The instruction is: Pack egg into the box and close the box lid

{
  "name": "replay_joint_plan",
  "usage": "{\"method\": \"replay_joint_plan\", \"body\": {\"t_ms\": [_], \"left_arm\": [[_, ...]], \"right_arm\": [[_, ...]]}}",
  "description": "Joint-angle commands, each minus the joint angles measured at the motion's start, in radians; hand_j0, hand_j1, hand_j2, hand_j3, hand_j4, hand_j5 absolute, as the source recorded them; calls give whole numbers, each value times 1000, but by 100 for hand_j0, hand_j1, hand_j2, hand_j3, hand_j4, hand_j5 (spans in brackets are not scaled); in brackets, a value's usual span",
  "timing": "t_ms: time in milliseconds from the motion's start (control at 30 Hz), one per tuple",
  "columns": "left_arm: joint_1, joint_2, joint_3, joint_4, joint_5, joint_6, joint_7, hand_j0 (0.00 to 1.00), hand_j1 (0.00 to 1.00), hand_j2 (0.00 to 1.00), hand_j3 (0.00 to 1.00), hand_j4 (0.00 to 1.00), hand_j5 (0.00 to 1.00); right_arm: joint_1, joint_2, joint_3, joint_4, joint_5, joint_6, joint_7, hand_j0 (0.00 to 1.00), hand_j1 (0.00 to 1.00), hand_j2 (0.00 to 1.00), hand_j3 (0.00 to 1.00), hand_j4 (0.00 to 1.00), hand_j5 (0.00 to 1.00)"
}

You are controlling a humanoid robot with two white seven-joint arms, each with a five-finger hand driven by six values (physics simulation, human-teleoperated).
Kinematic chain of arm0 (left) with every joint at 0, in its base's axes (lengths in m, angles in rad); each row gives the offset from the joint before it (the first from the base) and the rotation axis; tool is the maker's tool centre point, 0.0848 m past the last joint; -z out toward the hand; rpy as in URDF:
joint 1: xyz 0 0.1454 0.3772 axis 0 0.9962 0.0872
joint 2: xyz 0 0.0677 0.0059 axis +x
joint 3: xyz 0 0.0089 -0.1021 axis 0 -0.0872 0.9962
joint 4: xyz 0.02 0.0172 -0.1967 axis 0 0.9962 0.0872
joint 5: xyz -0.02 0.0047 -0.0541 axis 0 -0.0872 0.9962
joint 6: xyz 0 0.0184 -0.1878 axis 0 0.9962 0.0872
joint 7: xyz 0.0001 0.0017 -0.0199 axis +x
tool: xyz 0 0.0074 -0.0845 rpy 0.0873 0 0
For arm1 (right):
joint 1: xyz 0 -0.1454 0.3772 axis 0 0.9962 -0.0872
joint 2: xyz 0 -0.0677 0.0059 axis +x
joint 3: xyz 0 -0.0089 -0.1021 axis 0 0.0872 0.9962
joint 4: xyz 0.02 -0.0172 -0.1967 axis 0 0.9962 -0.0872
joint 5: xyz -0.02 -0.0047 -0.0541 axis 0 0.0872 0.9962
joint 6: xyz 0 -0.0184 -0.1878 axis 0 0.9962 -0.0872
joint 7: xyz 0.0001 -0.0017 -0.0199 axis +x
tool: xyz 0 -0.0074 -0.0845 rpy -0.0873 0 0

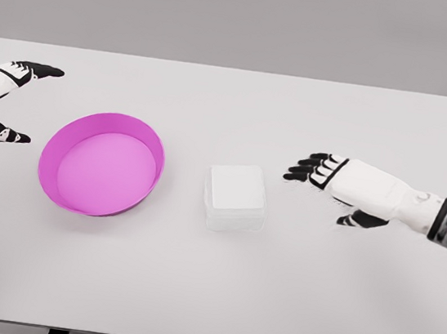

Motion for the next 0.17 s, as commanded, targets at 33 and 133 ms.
{"method": "replay_joint_plan", "body": {"t_ms": [33, 133], "left_arm": [[0, 0, 1, 0, 8, 3, 0, 100, 100, 100, 100, 100, 100], [0, 0, -2, 0, 8, 3, 0, 100, 100, 100, 100, 100, 100]], "right_arm": [[0, -9, -54, 13, -9, 2, 0, 100, 100, 100, 100, 100, 100], [2, -12, -56, 12, -9, 2, 0, 100, 100, 100, 100, 100, 100]]}}
